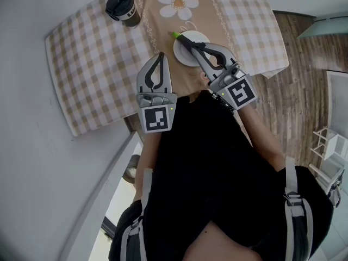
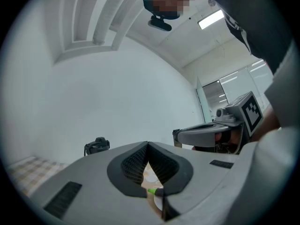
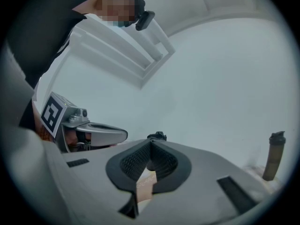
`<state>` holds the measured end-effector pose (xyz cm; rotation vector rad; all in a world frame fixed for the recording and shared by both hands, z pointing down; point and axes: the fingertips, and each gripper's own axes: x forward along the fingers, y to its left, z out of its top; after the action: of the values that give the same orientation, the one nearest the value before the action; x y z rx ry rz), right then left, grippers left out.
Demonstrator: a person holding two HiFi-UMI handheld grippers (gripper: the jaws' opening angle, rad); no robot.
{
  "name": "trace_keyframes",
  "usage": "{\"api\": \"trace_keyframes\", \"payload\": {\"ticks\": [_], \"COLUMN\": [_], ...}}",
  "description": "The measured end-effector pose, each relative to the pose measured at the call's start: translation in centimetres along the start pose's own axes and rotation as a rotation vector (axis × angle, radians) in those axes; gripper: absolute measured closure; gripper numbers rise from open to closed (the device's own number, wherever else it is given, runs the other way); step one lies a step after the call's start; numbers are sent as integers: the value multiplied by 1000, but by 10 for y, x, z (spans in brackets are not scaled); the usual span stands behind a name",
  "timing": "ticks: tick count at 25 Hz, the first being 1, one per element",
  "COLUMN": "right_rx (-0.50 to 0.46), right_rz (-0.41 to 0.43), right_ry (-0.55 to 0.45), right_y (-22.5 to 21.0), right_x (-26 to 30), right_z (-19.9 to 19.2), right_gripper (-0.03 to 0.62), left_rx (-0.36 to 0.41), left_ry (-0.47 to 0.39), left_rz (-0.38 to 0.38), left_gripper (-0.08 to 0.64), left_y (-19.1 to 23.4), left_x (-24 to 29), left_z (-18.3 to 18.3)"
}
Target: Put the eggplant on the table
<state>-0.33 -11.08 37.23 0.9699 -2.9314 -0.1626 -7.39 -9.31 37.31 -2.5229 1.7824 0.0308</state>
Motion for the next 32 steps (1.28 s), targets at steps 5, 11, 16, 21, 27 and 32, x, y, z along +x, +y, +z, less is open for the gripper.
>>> {"api": "trace_keyframes", "payload": {"ticks": [5,11,16,21,27,32], "right_rx": [4,9,10,8,12,0], "right_rz": [2,-3,-5,6,3,5], "right_ry": [4,13,22,25,46,49], "right_y": [-1,-2,-2,0,-2,-1], "right_x": [0,-1,0,0,4,4], "right_z": [-3,-6,-9,-10,-15,-15], "right_gripper": [588,588,588,588,588,589], "left_rx": [-1,-3,0,-4,-2,-6], "left_ry": [3,-1,7,8,6,11], "left_rz": [2,0,-3,1,4,4], "left_gripper": [568,568,568,568,568,568], "left_y": [0,0,2,3,6,6], "left_x": [0,-1,-1,-2,0,-2], "left_z": [-1,-1,-4,-4,-4,-4]}}
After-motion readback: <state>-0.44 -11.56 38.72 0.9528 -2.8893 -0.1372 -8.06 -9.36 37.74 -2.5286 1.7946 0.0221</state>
